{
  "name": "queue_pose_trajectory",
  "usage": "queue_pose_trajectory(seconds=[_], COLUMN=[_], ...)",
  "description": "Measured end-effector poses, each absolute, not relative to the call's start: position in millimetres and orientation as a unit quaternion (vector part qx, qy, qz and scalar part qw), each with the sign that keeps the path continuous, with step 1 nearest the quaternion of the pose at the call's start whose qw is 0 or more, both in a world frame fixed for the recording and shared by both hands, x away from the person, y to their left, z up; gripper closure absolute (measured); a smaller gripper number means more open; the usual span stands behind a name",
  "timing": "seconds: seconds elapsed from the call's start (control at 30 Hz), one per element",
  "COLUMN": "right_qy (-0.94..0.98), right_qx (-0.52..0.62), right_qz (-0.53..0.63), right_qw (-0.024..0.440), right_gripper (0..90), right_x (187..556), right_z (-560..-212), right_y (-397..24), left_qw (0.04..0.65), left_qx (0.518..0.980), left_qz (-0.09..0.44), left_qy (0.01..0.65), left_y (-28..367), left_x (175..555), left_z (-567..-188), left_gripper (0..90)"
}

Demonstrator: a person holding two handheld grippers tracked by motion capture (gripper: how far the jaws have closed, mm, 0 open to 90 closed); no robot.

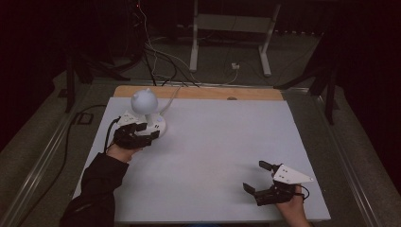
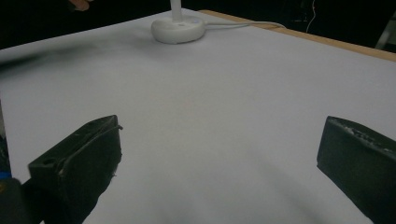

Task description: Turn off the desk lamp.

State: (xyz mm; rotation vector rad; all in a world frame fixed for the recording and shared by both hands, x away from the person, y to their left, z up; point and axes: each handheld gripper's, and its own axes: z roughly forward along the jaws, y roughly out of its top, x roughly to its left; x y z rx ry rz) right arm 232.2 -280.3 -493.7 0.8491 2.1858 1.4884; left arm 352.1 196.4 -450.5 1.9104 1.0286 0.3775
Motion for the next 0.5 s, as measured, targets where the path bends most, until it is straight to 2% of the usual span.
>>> queue_pose_trajectory(seconds=[0.03,0.07,0.1,0.17,0.5], right_qy=[0.774,0.774,0.773,0.774,0.773], right_qx=[0.3,0.3,0.301,0.301,0.299], right_qz=[0.527,0.527,0.528,0.528,0.53], right_qw=[0.182,0.182,0.181,0.181,0.179], right_gripper=[0.0,0.0,0.0,0.0,0.0], right_x=[232,232,232,232,232], right_z=[-494,-494,-493,-493,-493], right_y=[-280,-280,-281,-281,-280], left_qw=[0.452,0.455,0.462,0.466,0.473], left_qx=[0.776,0.775,0.774,0.778,0.793], left_qz=[0.148,0.146,0.139,0.126,0.12], left_qy=[0.414,0.414,0.409,0.402,0.364], left_y=[196,196,197,197,201], left_x=[351,348,346,341,309], left_z=[-450,-450,-450,-449,-451], left_gripper=[17.8,14.7,5.4,2.0,0.6])
